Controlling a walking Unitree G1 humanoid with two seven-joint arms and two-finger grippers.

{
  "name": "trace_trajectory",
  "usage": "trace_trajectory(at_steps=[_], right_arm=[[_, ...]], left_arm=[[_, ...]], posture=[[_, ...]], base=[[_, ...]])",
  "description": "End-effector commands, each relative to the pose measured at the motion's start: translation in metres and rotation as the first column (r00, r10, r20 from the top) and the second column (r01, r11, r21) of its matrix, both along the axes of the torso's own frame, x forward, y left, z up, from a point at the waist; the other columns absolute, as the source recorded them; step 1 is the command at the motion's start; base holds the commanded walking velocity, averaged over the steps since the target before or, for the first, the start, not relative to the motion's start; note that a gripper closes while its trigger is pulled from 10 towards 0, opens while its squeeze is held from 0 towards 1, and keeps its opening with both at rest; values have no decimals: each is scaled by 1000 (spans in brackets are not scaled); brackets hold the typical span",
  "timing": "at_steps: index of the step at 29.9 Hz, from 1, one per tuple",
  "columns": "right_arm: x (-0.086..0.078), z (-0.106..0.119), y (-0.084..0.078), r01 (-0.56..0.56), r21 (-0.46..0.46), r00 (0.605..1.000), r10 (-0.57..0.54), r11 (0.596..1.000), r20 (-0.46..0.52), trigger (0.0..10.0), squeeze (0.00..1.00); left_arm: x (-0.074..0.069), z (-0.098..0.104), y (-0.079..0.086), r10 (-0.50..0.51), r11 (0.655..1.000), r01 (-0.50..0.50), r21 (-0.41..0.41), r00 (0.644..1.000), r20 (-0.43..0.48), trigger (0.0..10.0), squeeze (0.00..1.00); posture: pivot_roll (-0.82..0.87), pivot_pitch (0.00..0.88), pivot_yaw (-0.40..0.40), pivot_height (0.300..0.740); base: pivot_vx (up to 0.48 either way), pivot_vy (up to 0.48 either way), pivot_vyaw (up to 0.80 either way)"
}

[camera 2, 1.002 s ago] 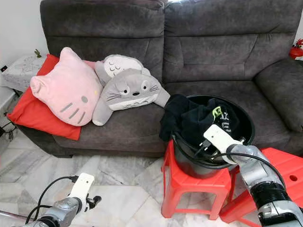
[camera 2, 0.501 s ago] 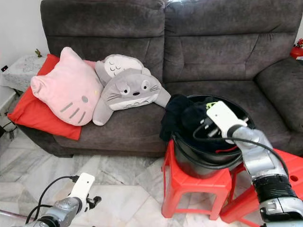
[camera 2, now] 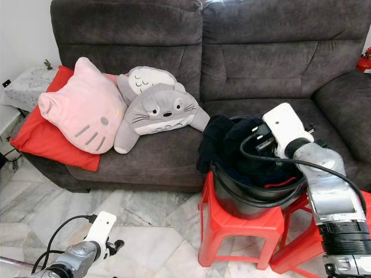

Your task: Hang hanger

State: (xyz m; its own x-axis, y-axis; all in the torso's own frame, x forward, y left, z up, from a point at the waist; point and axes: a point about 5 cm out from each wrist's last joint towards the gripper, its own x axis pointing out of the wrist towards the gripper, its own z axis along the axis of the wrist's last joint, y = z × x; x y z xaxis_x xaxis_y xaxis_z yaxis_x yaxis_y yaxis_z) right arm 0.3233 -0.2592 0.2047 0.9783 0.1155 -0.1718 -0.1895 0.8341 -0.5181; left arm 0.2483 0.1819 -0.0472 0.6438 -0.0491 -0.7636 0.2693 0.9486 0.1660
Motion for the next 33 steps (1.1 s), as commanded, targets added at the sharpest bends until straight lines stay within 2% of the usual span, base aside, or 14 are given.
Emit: trace_trajectory(at_steps=[1,5,11,14,22,25,26,27,30,32,33], right_arm=[[1,22,1,-1,29,996,-2,1000,93,0,0],[2,36,-3,46,36,985,-52,998,162,0,0],[1,54,-12,116,120,954,-144,986,262,0,0],[0,50,-10,103,104,965,-124,989,231,0,0],[-1,53,-2,58,108,965,-83,993,248,0,0],[-1,48,-5,89,86,970,-105,992,219,0,0],[-2,41,-20,218,83,958,-230,972,173,0,0],[-6,33,-39,364,36,920,-365,931,143,0,0],[-11,27,-52,454,13,881,-451,891,142,0,0],[-16,24,-59,515,71,844,-519,854,136,0,0],[-20,23,-63,556,122,811,-569,822,137,0,0]], left_arm=[[1,1,1,-3,1000,3,5,1000,-5,10000,0],[1,1,1,-3,1000,4,4,1000,-5,10000,0],[1,1,1,-3,1000,3,3,1000,-6,10000,0],[1,1,1,-3,1000,3,3,1000,-6,10000,0],[1,1,1,-5,1000,5,3,1000,-6,10000,0],[1,1,1,-6,1000,6,3,1000,-7,10000,0],[1,1,1,-6,1000,6,3,1000,-7,10000,0],[1,1,1,-6,1000,6,2,1000,-7,10000,0],[1,1,1,-8,1000,8,2,1000,-8,10000,0],[1,1,1,-9,1000,9,2,1000,-8,10000,0],[1,1,1,-8,1000,8,2,1000,-8,10000,0]], posture=[[-215,0,74,740],[-215,0,74,740],[-215,0,74,740],[-215,0,74,740],[-217,0,74,740],[-217,0,74,740],[-217,0,74,740],[-217,0,74,740],[-217,0,74,740],[-218,0,74,740],[-218,0,74,740]], base=[[0,0,0],[0,0,0],[0,0,0],[0,0,0],[0,0,0],[0,0,0],[0,0,0],[0,0,0],[0,0,0],[0,0,0],[0,0,0]])
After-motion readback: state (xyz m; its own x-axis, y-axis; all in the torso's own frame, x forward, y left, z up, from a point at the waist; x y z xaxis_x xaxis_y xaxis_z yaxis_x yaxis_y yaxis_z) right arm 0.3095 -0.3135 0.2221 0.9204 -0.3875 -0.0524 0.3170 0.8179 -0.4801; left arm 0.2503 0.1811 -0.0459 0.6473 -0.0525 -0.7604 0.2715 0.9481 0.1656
